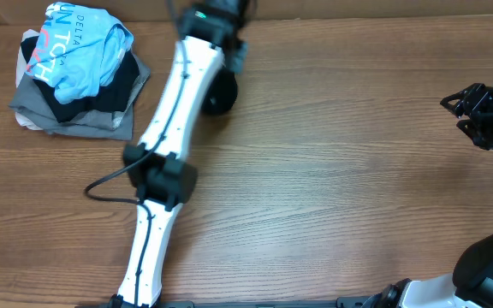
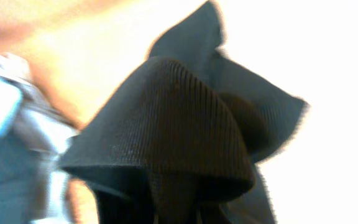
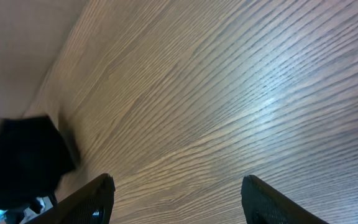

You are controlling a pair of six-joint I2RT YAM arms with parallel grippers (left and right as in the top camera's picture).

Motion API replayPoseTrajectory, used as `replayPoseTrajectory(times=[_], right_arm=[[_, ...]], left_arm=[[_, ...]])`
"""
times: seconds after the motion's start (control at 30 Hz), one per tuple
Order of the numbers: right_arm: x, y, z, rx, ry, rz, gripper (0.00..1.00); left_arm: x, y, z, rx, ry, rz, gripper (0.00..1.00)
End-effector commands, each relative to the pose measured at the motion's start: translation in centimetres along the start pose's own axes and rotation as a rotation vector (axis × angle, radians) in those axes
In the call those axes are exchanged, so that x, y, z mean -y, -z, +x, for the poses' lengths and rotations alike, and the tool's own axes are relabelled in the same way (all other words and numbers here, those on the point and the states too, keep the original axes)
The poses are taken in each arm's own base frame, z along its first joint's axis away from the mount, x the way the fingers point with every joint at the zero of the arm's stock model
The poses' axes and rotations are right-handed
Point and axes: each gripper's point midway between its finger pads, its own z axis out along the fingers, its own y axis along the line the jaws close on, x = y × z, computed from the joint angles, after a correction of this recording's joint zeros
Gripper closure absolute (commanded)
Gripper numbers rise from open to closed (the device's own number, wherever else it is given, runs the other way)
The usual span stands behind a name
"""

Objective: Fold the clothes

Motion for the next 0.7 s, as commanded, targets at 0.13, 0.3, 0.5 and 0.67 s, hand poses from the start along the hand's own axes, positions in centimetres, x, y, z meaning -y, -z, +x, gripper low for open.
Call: replayPoseTrajectory(times=[0.13, 0.3, 0.5, 0.67], right_arm=[[-0.3, -0.2, 0.4, -0.016, 0.003, -0.001, 0.32], [-0.9, -0.5, 1.1, -0.043, 0.010, -0.002, 0.32], [-2.0, -1.1, 2.1, -0.077, 0.002, -0.007, 0.31], [-3.3, -1.8, 2.8, -0.100, 0.008, -0.015, 0.32]], left_arm=[[-13.3, 11.9, -5.3, 0.280, -0.085, -0.395, 0.96], [-20.3, 12.7, -5.0, 0.221, -0.202, -0.573, 0.96], [-29.7, 13.2, -3.9, 0.247, -0.087, -0.654, 0.96], [-35.7, 12.9, -2.1, 0.277, -0.068, -0.601, 0.96]])
